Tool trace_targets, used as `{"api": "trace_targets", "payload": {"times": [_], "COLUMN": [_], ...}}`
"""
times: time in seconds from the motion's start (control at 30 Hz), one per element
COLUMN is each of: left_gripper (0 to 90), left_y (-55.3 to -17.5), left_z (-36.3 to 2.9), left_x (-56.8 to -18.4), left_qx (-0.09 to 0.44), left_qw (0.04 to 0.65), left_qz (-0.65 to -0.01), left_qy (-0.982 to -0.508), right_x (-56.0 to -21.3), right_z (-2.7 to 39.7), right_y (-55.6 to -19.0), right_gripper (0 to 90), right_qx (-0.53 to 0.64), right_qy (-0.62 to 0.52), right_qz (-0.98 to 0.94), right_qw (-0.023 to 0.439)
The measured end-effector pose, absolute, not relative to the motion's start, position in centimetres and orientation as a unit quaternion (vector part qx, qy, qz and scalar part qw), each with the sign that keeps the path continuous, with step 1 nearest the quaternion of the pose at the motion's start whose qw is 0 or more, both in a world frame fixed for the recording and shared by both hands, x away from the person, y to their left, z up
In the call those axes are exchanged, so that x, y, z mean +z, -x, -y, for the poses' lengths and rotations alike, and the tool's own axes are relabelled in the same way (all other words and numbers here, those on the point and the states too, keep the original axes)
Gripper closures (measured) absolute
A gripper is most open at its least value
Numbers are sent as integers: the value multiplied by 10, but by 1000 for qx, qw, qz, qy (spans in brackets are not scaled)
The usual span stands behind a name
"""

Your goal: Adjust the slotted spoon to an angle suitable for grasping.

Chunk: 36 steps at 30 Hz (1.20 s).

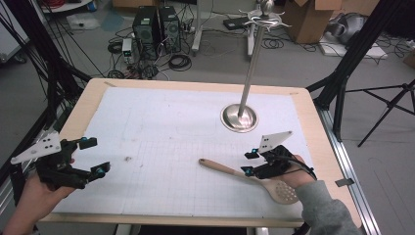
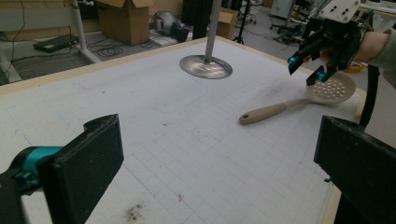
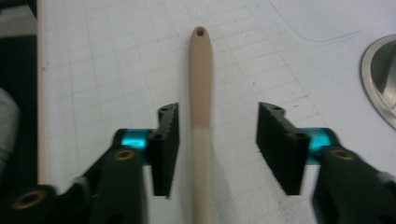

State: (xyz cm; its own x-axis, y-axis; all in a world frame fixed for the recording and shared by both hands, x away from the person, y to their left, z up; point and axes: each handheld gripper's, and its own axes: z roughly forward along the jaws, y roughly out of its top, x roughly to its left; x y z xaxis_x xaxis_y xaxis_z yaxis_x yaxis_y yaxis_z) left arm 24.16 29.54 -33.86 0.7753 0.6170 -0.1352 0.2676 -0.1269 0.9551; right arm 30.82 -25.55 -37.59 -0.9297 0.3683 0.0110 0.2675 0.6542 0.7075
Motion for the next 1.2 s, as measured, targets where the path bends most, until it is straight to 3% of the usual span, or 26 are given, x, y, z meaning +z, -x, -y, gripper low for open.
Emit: {"api": "trace_targets", "payload": {"times": [0.1, 0.3, 0.73, 1.2], "left_gripper": [18, 19, 19, 19], "left_y": [-245, -252, -258, -257], "left_z": [-293, -291, -288, -285], "left_x": [-335, -328, -326, -326], "left_qx": [148, 148, 147, 144], "left_qw": [595, 606, 610, 609], "left_qz": [-296, -287, -283, -281], "left_qy": [-733, -727, -725, -727], "right_x": [-371, -368, -366, -382], "right_z": [260, 270, 287, 294], "right_y": [-305, -299, -292, -289], "right_gripper": [369, 151, 102, 95], "right_qx": [388, 387, 407, 389], "right_qy": [-181, -192, -223, -236], "right_qz": [-902, -901, -884, -890], "right_qw": [61, 35, 58, 42]}}
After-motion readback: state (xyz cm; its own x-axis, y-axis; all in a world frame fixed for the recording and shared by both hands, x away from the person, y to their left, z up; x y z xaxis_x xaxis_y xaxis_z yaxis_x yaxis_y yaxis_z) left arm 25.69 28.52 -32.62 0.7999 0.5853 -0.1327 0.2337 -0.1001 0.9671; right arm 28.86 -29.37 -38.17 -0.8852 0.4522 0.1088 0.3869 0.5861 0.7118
